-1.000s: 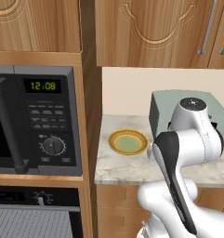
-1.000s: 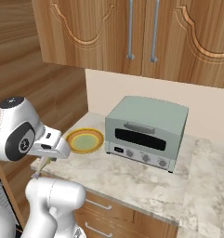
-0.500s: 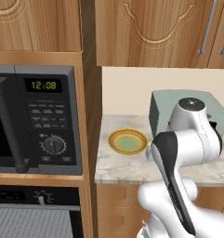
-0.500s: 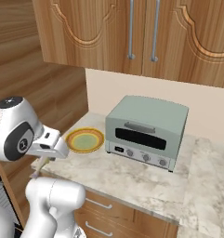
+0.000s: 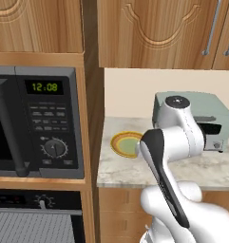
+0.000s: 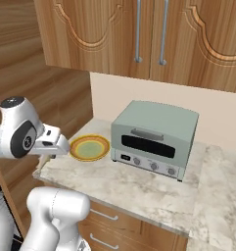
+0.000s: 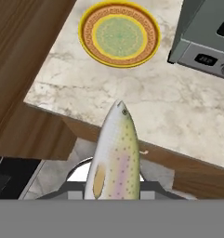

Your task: Take the fish from the oven and place it on the plate on the counter.

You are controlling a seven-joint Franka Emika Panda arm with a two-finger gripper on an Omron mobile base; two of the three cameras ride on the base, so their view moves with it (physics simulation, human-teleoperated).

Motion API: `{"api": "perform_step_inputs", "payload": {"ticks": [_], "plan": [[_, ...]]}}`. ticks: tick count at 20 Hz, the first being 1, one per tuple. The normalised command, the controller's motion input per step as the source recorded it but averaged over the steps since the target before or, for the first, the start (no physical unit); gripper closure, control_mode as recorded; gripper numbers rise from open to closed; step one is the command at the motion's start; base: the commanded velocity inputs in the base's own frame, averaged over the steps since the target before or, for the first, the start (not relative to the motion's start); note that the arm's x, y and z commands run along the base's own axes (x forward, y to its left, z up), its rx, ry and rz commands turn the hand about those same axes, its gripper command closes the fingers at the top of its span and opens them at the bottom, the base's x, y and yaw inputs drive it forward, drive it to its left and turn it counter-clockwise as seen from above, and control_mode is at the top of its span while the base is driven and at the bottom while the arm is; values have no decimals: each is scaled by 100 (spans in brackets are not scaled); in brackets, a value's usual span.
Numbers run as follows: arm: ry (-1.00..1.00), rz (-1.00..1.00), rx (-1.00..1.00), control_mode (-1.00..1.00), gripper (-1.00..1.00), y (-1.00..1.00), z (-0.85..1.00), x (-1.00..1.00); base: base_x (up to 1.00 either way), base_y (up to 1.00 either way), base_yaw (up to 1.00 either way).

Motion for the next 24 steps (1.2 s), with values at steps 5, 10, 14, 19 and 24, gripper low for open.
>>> {"api": "perform_step_inputs", "payload": {"ticks": [5,10,14,19,24], "plan": [[6,-3,0,-100,100,0,-24,79,0,0,0],[15,-15,1,-100,100,0,-35,94,0,0,0],[8,-7,6,-100,100,-6,-41,68,0,0,0],[0,-1,1,-100,100,-4,-66,72,0,0,0],[0,1,0,-100,100,-1,-60,77,0,0,0]]}}
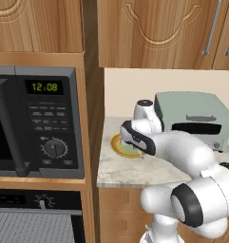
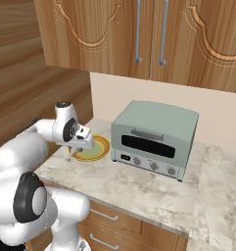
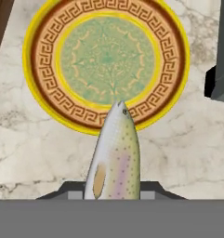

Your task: Take the fish from the oven and place it on the plate on the counter.

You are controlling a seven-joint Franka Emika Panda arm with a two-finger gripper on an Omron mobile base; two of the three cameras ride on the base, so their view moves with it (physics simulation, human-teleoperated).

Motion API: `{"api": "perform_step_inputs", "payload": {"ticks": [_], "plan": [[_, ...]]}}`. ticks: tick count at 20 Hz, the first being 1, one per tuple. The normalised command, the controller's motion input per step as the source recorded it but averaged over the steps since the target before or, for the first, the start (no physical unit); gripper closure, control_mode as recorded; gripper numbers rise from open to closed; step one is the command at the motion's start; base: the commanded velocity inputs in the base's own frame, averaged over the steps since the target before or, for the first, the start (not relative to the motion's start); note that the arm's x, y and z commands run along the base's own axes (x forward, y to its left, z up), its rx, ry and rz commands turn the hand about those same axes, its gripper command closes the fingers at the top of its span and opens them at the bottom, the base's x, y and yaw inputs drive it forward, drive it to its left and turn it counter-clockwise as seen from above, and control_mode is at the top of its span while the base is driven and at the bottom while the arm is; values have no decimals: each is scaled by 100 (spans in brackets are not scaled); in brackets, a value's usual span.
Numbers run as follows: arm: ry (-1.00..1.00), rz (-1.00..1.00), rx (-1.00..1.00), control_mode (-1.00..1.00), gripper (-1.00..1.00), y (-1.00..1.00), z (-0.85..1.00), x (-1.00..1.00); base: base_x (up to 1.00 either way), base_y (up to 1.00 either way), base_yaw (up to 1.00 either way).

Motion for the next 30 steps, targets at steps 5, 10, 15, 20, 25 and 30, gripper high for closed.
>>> {"api": "perform_step_inputs", "payload": {"ticks": [5,10,15,20,25,30], "plan": [[8,15,0,-100,100,0,-16,78,0,0,0],[3,8,0,-100,100,0,0,10,0,0,0],[11,4,0,-100,100,0,-15,23,0,0,0],[7,0,0,-100,100,0,-56,6,0,0,0],[1,0,0,-100,100,0,-21,18,0,0,0],[0,0,0,-100,100,0,-4,44,0,0,0]]}}
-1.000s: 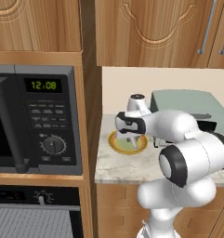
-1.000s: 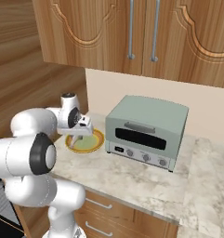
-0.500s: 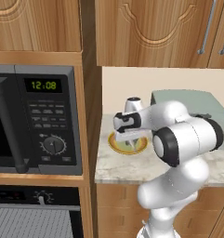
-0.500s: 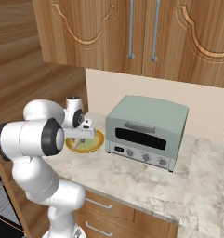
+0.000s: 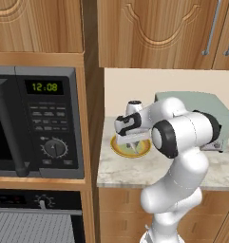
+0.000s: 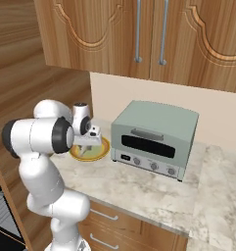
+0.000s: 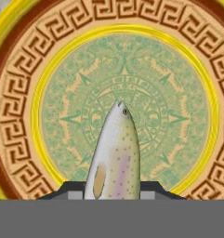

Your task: Take the fish from the oven and place it on the plate on the counter.

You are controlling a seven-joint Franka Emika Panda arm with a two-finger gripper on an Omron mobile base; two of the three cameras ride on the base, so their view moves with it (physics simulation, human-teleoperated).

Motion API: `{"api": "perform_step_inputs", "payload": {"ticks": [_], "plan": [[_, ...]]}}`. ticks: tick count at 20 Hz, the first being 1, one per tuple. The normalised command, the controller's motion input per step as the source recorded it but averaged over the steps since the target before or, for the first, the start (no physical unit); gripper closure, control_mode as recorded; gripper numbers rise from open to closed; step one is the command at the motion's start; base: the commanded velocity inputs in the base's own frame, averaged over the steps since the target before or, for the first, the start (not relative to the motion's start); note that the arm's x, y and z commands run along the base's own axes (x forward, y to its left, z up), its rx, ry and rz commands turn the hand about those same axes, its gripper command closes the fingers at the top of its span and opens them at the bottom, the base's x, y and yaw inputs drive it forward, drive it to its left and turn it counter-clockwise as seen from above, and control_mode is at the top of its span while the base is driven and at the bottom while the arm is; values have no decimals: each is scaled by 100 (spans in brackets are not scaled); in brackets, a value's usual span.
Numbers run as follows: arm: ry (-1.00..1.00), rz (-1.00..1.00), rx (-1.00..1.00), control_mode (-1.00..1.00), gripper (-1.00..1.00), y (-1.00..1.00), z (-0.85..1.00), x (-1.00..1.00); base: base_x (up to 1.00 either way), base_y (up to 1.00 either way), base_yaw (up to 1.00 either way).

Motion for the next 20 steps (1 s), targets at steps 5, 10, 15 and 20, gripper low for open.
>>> {"api": "perform_step_inputs", "payload": {"ticks": [5,10,15,20], "plan": [[1,0,0,-100,100,0,-16,54,0,0,0],[0,0,0,-100,100,0,-19,32,0,0,0],[0,0,0,-100,100,0,-2,5,0,0,0],[0,0,0,-100,-100,0,0,6,0,0,0]]}}
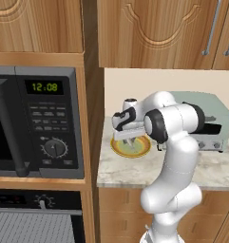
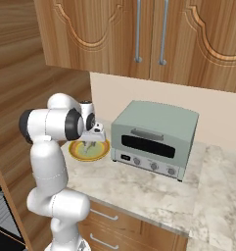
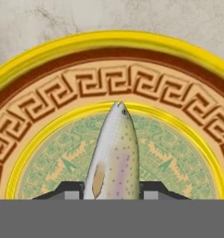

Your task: Take the fish from the oven and place it on the plate on the counter.

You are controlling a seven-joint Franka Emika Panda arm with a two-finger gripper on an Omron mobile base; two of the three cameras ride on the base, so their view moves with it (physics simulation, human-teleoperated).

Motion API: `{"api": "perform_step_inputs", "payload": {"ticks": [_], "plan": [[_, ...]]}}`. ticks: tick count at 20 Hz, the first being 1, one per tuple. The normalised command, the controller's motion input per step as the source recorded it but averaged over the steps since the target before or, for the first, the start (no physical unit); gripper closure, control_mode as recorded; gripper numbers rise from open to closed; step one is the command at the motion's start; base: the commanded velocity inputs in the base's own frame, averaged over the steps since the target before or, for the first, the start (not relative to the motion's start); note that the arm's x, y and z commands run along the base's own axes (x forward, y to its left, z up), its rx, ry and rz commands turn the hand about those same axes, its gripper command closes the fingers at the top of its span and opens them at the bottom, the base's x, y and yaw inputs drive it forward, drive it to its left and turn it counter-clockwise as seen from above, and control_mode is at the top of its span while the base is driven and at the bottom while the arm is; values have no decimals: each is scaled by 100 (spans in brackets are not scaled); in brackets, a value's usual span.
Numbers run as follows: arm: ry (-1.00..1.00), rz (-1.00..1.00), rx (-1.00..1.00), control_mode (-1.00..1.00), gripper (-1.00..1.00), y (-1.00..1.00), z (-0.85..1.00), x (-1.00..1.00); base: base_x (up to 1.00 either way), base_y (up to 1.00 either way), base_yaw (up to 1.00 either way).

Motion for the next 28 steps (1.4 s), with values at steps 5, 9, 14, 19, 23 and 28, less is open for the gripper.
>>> {"api": "perform_step_inputs", "payload": {"ticks": [5,9,14,19,23,28], "plan": [[0,0,0,-100,-100,0,0,0,0,0,0],[-1,0,0,-100,-100,0,0,-25,0,0,0],[-16,0,1,-100,-100,-6,10,-98,0,0,0],[-14,0,2,-100,-100,-3,62,-80,0,0,0],[-1,-1,3,-100,-100,-10,97,-60,0,0,0],[-2,-1,0,-100,-100,-10,100,-64,0,0,0]]}}
